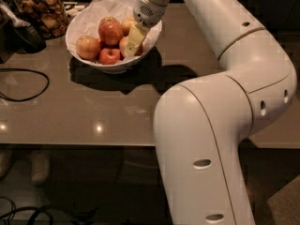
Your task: Pick apple from white bowl
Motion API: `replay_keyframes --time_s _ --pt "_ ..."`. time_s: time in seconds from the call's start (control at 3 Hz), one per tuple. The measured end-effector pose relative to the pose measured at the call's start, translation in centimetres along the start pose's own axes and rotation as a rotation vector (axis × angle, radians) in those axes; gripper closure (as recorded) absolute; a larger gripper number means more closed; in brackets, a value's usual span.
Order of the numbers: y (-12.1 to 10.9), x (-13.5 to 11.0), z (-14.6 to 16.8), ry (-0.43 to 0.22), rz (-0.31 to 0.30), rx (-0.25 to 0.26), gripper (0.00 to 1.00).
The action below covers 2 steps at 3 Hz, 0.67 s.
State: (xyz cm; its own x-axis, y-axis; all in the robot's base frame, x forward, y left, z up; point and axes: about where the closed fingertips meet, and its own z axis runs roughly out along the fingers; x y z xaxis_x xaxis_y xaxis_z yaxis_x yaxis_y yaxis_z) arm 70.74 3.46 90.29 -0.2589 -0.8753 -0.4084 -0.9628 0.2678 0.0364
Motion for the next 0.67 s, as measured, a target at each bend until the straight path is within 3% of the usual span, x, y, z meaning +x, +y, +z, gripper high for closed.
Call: replay_keyframes --time_s 0.33,0.67 --pt "0.00 0.00 0.00 0.000 0.000 0.000 0.59" --pt "0.00 0.00 0.00 0.000 0.000 0.000 0.90"
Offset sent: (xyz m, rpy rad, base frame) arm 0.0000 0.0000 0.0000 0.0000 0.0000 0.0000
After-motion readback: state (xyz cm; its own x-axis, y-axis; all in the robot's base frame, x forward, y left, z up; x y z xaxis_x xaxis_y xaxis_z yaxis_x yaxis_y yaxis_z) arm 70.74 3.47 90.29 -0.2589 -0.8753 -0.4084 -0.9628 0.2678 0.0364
